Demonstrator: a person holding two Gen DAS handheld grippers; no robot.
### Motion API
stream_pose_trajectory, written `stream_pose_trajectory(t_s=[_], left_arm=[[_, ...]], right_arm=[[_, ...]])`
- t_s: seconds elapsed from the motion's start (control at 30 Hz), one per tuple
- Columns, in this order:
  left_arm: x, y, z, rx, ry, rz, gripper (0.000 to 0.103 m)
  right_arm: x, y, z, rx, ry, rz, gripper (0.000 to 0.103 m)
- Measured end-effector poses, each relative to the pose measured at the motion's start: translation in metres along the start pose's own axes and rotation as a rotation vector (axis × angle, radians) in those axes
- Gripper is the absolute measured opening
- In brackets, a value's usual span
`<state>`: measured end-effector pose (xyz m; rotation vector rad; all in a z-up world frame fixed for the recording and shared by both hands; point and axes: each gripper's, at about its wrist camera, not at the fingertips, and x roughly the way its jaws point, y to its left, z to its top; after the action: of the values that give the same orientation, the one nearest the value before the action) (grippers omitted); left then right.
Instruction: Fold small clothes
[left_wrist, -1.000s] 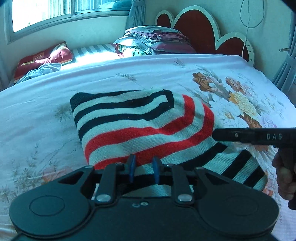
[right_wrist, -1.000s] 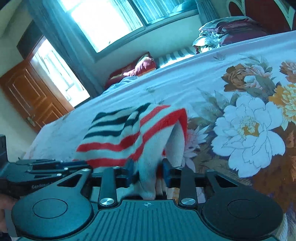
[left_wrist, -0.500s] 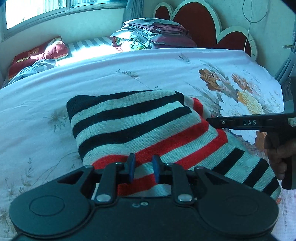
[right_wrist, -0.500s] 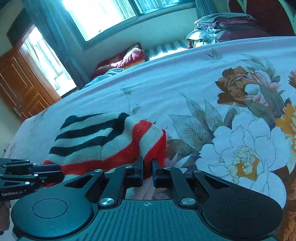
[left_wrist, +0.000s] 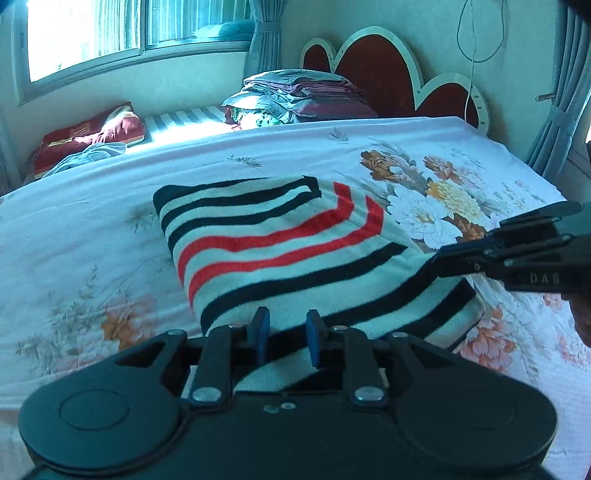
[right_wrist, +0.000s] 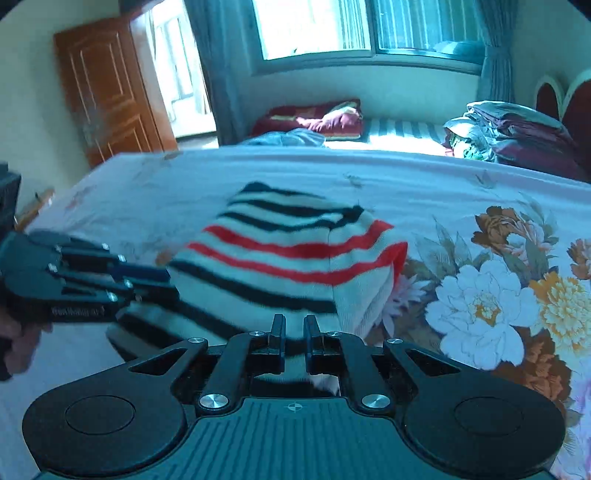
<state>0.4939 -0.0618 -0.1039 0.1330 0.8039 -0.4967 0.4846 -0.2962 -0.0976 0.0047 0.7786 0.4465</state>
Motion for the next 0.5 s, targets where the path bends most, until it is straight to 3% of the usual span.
stream_pose_trajectory(t_s=[0.2,0.37,0.5], left_arm=[[0.005,-0.002,-0.023,-0.027,0.046,0.032,0.017],[0.013,0.003,-0.038,-0.060,0.034,0.040,0.014],[-0.002,0.001,-0.035,-0.069,0.031,0.044,0.014]], right_arm=[[0.019,0.001,-0.033,-0.025,0.093,-0.072,0.008],[0.024,-0.007,-0.041,0.005,0.095,-0.085,0.008],[0.013,-0.001,-0.034,-0.011,0.094,-0.091,0.008]])
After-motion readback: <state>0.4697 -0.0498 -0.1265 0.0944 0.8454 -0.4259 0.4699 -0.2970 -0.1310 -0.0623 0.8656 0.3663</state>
